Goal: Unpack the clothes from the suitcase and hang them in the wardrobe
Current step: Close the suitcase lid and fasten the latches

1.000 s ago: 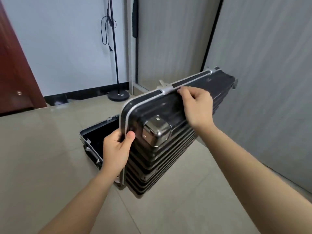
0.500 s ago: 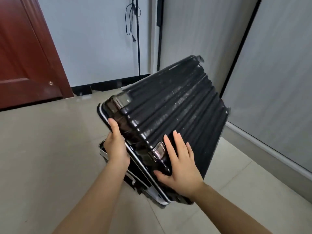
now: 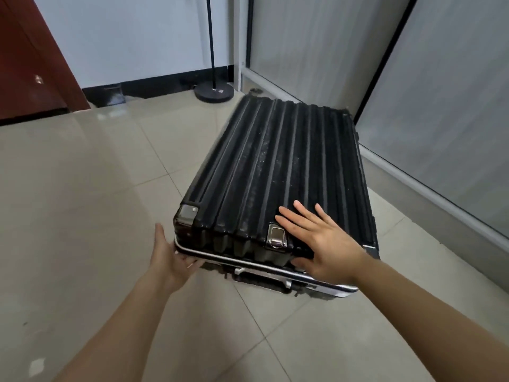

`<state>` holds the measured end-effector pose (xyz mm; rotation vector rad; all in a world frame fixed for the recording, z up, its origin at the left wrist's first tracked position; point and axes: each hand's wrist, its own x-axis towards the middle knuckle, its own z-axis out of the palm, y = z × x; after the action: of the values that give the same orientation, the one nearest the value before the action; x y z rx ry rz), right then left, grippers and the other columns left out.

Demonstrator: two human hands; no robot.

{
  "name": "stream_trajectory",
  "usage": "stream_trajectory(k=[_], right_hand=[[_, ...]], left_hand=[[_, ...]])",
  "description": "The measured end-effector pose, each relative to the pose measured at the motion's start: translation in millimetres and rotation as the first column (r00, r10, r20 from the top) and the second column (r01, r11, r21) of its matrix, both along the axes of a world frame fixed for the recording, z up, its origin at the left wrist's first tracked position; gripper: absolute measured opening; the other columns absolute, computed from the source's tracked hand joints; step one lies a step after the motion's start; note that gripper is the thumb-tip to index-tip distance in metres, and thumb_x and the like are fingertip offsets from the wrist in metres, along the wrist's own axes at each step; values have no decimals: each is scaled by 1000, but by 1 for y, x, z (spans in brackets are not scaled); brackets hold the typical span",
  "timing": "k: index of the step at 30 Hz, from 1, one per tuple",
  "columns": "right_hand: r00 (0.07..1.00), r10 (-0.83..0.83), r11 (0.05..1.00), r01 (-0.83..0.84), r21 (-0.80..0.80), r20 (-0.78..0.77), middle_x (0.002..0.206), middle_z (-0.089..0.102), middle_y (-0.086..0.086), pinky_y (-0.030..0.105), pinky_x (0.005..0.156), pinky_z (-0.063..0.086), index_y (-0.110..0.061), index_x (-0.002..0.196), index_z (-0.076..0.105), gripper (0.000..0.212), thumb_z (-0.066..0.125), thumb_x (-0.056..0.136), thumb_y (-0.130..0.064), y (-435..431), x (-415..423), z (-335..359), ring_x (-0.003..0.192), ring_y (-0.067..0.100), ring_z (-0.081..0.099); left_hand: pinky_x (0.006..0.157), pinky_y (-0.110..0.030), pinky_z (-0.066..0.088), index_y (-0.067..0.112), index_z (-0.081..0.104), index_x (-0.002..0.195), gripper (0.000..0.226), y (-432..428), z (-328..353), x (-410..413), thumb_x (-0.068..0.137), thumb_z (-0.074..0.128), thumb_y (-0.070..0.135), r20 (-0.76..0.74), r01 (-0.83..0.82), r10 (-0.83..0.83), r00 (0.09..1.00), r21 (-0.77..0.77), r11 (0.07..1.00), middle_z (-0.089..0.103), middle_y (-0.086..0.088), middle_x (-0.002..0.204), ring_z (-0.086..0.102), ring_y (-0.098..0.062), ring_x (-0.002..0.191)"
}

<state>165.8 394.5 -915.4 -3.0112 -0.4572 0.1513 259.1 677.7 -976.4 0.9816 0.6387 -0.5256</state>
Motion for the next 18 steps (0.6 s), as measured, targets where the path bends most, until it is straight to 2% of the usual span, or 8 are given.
stream_trajectory(k=[4,7,9,11,13,15,17,18], right_hand=[[992,-129,991,129,-40,13,159,-4,-22,37,123,4,-43,150,-1,90,63,89,-29,-42,-3,0,149,7,-8],[943,-306,940,321,-113,133,162,9,-14,40,121,11,-51,145,-3,86,60,92,-28,-72,-11,0,150,14,7],[868,-461,859,489,-153,184,162,17,-6,46,118,18,-52,148,0,75,52,98,-31,-89,-15,-3,150,22,15],[742,-652,747,664,-39,152,162,15,0,52,116,22,-48,152,7,68,47,101,-26,-91,-15,-10,148,29,15],[560,-827,534,763,364,41,162,14,3,50,117,24,-37,153,19,69,43,96,-8,-76,-12,-19,147,31,17],[354,-923,132,658,741,-151,160,19,7,43,118,23,-22,154,24,63,41,94,-10,-46,-11,-24,145,29,23],[256,-875,-230,526,819,-410,158,21,8,42,118,22,-17,154,20,66,47,96,-32,-10,-12,-25,143,28,27],[268,-817,-334,502,798,-511,158,21,8,44,117,23,-16,155,18,76,52,93,-44,5,-12,-29,143,28,27]], left_hand=[[81,-34,51,21,68,103,31,-31,-1,-24,94,51,46,29,166,-167,986,47,985,75,-3,100,72,-19,84],[87,-34,50,29,68,100,22,-58,3,-49,101,46,32,87,219,-216,973,-27,975,75,1,99,68,-21,99],[87,-36,52,33,65,106,24,-74,4,-65,103,41,37,115,315,-308,944,-47,948,75,1,103,67,-24,106],[83,-39,55,30,61,115,43,-85,2,-79,98,34,58,83,440,-439,895,1,898,73,0,109,68,-22,106],[77,-38,57,26,60,122,57,-90,-4,-88,93,30,65,43,560,-562,826,45,827,71,1,114,68,-17,105],[73,-36,58,21,60,125,61,-89,-9,-92,93,31,64,-3,636,-638,770,86,767,71,0,115,68,-15,102],[72,-35,58,18,63,123,62,-83,-8,-86,94,31,63,-17,695,-700,714,139,705,72,-1,112,70,-17,99],[72,-35,58,16,65,118,63,-79,-4,-81,94,32,63,-23,728,-739,674,189,659,73,-1,109,71,-19,96]])
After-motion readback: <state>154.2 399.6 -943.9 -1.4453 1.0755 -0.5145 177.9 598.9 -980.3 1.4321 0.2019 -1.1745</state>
